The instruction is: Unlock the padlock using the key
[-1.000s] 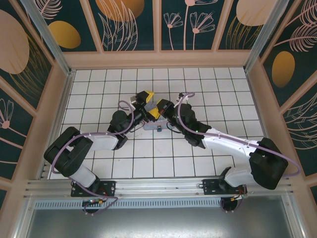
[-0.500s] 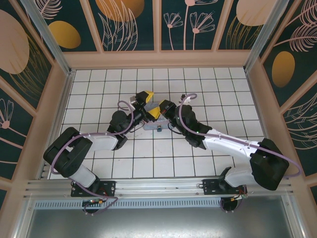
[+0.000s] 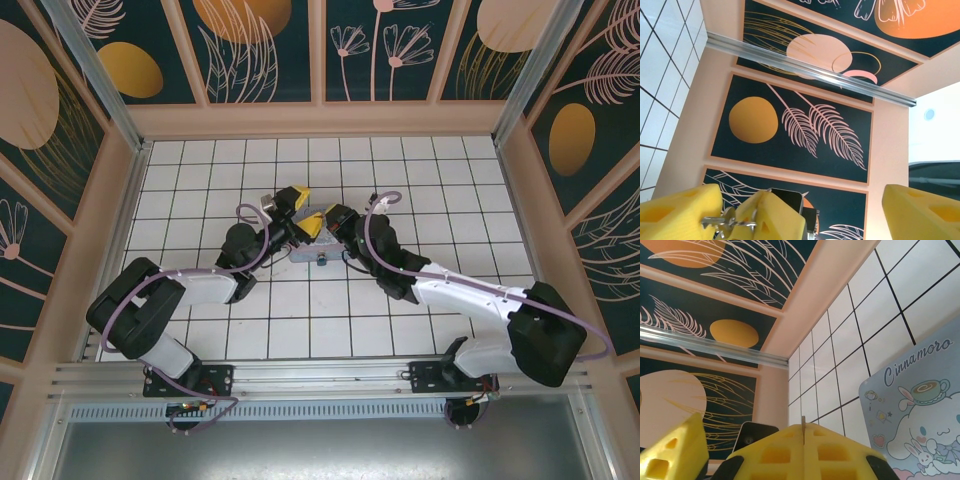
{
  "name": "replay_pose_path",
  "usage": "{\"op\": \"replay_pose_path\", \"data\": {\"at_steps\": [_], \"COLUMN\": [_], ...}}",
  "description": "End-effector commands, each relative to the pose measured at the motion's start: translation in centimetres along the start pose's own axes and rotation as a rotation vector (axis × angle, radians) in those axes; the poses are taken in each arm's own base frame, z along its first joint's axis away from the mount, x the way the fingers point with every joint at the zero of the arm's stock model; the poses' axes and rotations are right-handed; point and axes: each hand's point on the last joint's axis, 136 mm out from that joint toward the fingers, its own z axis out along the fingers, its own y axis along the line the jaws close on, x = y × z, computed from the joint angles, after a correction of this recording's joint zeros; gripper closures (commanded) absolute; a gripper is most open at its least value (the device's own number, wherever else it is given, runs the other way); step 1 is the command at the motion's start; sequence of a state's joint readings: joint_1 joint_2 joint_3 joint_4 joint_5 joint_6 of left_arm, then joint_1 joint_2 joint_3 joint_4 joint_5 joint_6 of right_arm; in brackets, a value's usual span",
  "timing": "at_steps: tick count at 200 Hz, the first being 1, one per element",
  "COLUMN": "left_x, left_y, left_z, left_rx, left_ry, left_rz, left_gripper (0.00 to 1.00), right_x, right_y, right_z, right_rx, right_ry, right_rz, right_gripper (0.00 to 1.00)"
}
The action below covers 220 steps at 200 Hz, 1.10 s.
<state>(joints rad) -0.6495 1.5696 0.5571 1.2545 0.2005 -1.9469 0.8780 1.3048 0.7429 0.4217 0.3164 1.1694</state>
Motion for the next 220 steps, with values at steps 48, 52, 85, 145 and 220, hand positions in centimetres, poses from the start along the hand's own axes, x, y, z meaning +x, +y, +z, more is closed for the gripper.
{"op": "replay_pose_path", "data": {"at_steps": [48, 52, 85, 145, 220], "left_x": [0.2, 0.2, 0.3, 0.1, 0.0], "left_y": [-0.4, -0.3, -0.4, 0.1, 0.5], "left_z": [-0.5, -0.4, -0.4, -0.4, -0.4], "left_rx": [0.004, 0.002, 0.0, -0.017, -0.028], "left_ry": [-0.01, -0.01, -0.009, -0.017, -0.018], "left_rz": [0.032, 0.034, 0.04, 0.044, 0.045], "left_gripper": [0.34, 0.36, 0.42, 0.51, 0.71], "right_x": [-0.6, -0.6, -0.4, -0.3, 0.0], "right_y": [0.6, 0.6, 0.7, 1.6, 2.0], "right_z": [-0.4, -0.4, -0.3, -0.1, 0.2], "right_rx": [-0.028, -0.029, -0.034, -0.056, -0.064], "right_ry": [-0.02, -0.019, -0.015, -0.006, 0.003], "right_rz": [0.011, 0.011, 0.013, 0.002, -0.007], "right_gripper": [1.0, 1.0, 1.0, 1.0, 1.0]}}
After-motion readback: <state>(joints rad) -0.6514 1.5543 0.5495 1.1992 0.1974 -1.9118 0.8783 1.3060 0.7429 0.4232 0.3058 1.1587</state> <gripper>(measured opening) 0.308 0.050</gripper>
